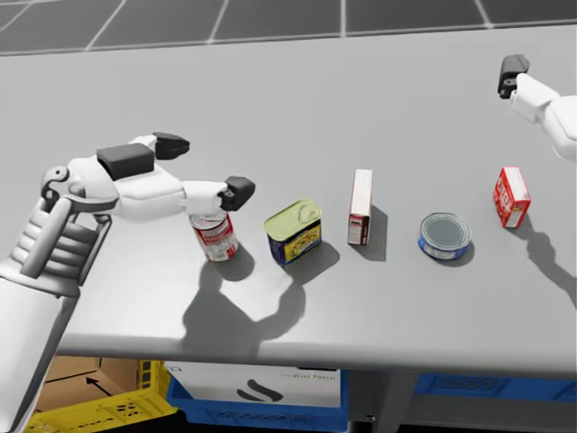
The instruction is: Grasp the can of spam and hold it up.
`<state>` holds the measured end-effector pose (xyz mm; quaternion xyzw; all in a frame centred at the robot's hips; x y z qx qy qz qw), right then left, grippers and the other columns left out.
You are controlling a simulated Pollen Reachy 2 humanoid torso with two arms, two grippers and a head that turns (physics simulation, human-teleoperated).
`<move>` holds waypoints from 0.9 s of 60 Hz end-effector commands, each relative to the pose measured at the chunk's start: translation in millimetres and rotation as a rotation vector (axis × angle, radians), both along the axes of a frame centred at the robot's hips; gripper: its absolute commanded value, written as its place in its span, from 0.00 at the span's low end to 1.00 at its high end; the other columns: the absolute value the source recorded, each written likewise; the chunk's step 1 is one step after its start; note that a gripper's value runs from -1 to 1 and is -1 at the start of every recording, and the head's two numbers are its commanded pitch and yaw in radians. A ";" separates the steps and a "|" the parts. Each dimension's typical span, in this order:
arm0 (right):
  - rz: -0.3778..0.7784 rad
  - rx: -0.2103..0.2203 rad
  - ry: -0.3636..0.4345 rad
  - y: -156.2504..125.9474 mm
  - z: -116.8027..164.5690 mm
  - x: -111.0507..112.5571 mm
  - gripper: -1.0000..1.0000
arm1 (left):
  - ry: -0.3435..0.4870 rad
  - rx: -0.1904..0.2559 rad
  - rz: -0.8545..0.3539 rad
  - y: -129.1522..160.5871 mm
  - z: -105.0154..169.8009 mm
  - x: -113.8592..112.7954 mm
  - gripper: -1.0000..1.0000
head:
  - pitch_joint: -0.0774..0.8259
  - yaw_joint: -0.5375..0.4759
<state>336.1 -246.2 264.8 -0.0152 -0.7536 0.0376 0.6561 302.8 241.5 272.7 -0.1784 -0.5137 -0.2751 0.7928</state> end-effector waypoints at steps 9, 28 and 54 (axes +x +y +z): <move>0.000 0.001 -0.004 -0.2 1.4 -0.9 0.00 | 0.113 0.095 -0.195 -31.6 -27.7 -6.5 0.00 | 0.86 0.66; 0.004 0.000 -0.003 1.1 0.4 -0.4 0.00 | 0.138 0.133 -0.239 -65.5 -52.0 8.2 0.00 | 0.86 0.66; 0.011 -0.002 -0.005 2.2 0.6 -2.1 0.00 | 0.191 0.181 -0.209 -92.7 -77.7 43.5 0.00 | 0.85 0.65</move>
